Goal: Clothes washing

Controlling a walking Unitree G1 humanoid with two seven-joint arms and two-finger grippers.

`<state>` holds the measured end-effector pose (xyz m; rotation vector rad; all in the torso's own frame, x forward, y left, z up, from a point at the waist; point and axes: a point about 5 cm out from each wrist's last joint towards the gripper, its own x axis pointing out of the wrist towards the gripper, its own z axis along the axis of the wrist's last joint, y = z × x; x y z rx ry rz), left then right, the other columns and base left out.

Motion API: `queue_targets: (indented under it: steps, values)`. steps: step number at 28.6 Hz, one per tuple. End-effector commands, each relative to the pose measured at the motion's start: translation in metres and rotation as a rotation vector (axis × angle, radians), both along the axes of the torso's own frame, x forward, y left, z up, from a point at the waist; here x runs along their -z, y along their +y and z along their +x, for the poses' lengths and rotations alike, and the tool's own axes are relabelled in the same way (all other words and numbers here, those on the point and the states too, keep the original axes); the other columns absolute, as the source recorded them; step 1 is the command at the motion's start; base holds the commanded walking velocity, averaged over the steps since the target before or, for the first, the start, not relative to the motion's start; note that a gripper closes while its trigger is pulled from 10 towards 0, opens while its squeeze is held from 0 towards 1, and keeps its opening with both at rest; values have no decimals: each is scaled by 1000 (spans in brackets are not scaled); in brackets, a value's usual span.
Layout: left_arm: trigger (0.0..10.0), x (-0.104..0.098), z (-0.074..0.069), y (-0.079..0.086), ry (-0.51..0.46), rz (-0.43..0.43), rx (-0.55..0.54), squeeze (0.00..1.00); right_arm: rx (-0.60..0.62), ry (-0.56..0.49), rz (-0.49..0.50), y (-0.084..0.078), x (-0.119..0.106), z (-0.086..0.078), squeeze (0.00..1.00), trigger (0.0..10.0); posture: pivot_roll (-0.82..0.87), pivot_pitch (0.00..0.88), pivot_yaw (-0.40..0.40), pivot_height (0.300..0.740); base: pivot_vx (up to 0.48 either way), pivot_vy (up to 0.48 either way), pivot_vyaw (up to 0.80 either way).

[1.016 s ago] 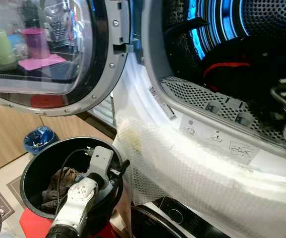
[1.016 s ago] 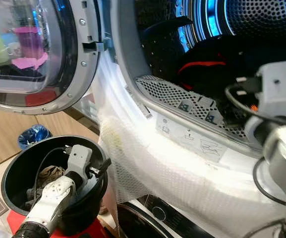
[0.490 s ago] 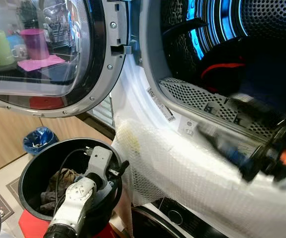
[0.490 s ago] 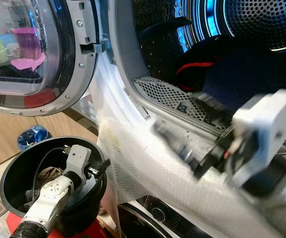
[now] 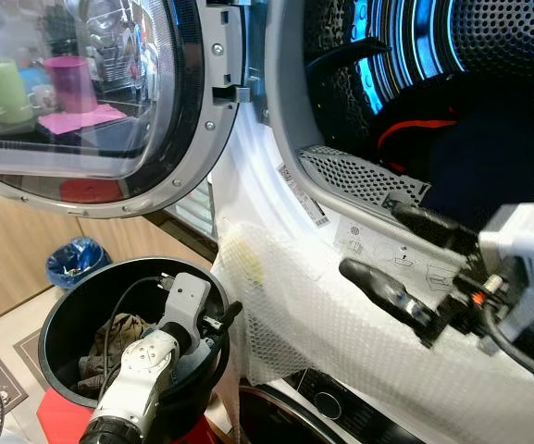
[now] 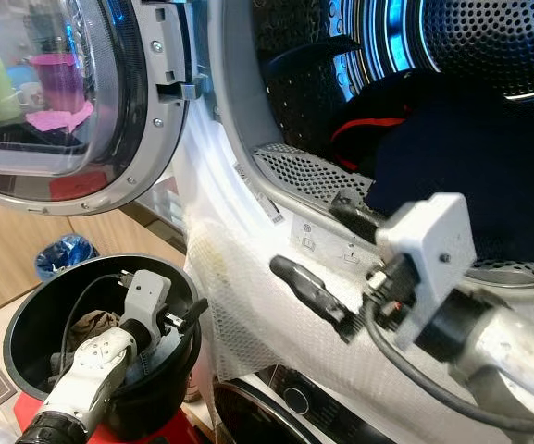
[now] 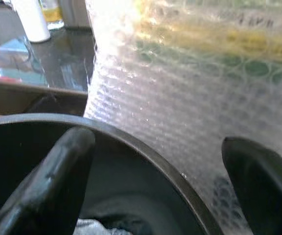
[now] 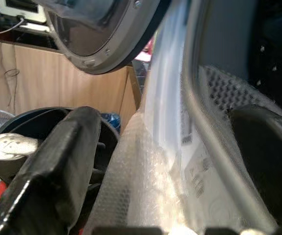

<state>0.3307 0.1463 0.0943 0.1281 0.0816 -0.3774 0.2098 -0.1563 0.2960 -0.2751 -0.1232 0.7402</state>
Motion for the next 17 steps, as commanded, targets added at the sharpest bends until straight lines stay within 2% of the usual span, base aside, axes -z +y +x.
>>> queue_targets:
  steps: [1,3,5,8,10,11,12,13,17]
  values:
    - [10000,-5,1,-2,-11,-12,15,0,23,-34,-13,-2,-6,2,0,10000,69,28,-69,740,0,0,0]
    - [10000,-5,1,0,-10,-14,13,0,-5,-44,-41,-2,-5,-3,0,10000,67,28,-70,740,0,0,0]
    - [10000,-5,0,-1,-12,-18,24,0,-88,-14,-62,-1,3,-15,0,10000,63,27,-71,740,0,0,0]
    - [10000,-7,-2,-8,5,-32,104,0,-169,118,-78,0,29,-30,0,10000,60,30,-72,740,0,0,0]
    - [10000,-6,-7,-15,56,-14,227,0,-207,239,-91,0,50,-41,0,10000,65,37,-75,740,0,0,0]
    - [10000,-1,-14,-20,119,32,353,0,-241,333,-96,2,68,-51,0,10000,71,39,-75,740,0,0,0]
    - [10000,2,-19,-21,147,58,417,0,-251,375,-106,2,75,-54,0,10000,73,40,-73,740,0,0,0]
    - [10000,6,-30,-25,206,116,558,0,-251,460,-120,1,92,-60,0,10000,72,41,-71,740,0,0,0]
    - [10000,12,-49,-31,303,235,817,0,-202,645,-81,-6,133,-67,0,10000,73,39,-65,740,0,0,0]
